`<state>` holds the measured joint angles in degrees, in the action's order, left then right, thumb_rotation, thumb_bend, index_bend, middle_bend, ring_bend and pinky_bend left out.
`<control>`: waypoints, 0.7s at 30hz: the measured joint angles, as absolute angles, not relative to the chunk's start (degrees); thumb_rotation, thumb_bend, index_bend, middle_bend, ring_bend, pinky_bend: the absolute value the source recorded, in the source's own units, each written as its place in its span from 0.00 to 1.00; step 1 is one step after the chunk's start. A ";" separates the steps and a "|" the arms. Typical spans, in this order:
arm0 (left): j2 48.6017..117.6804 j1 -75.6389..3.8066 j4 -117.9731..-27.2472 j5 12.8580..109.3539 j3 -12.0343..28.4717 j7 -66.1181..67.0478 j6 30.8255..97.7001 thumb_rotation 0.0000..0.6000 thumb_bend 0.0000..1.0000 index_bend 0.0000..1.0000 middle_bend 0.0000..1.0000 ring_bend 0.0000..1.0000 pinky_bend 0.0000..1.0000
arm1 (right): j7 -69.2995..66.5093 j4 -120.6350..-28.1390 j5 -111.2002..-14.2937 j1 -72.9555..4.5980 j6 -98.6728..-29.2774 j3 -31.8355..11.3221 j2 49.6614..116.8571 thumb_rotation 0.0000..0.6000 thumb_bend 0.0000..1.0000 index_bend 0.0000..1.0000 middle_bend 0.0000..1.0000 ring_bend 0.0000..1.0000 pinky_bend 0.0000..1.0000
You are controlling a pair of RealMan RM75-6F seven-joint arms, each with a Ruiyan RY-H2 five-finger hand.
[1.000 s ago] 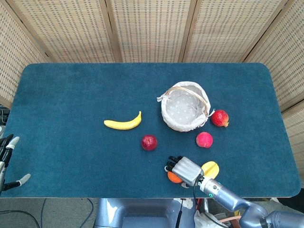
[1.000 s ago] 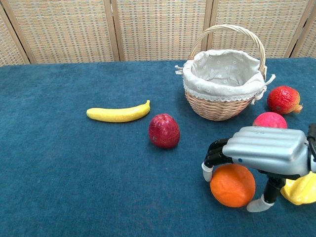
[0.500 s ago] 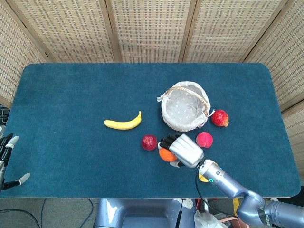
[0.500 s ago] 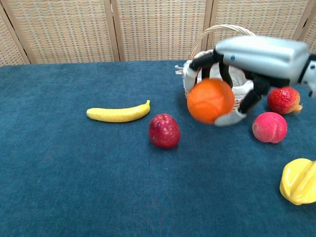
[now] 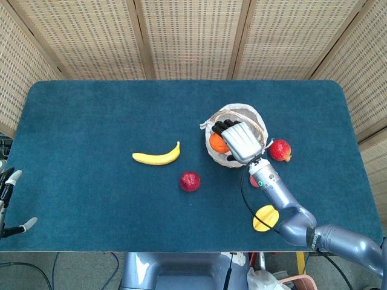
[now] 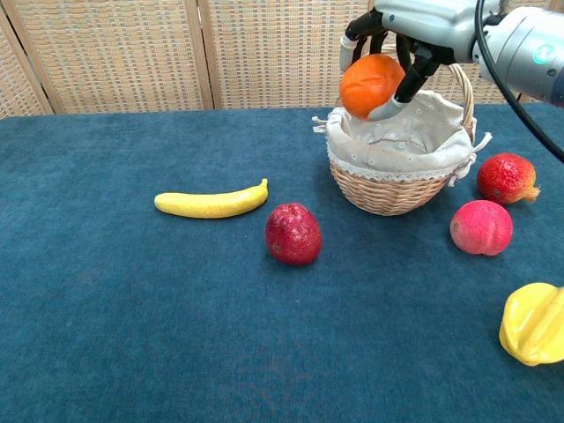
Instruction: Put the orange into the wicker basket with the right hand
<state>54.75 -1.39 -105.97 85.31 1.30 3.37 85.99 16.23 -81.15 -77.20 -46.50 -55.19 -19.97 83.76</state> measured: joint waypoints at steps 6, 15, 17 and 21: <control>54.71 -1.71 -106.20 85.12 1.27 3.66 85.45 1.00 0.01 0.00 0.00 0.00 0.00 | 19.82 -80.87 -75.51 -47.13 -54.61 -18.74 83.97 1.00 0.00 0.08 0.00 0.00 0.03; 54.45 -1.41 -106.39 85.95 0.92 3.04 86.12 1.00 0.01 0.00 0.00 0.00 0.00 | 22.74 -83.20 -75.35 -46.70 -58.09 -17.92 82.69 1.00 0.00 0.08 0.00 0.00 0.00; 54.32 -1.32 -106.38 86.32 0.75 2.62 86.27 1.00 0.01 0.00 0.00 0.00 0.00 | 22.48 -85.77 -76.19 -45.72 -59.49 -17.59 80.87 1.00 0.00 0.08 0.00 0.00 0.00; 54.10 -1.19 -106.28 86.88 0.52 2.01 86.50 1.00 0.01 0.00 0.00 0.00 0.00 | 20.65 -91.82 -79.69 -42.40 -63.00 -15.76 74.96 1.00 0.00 0.08 0.00 0.00 0.00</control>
<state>54.10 -1.19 -106.28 86.88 0.52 2.01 86.50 20.65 -91.82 -79.69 -42.40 -63.00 -15.76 74.96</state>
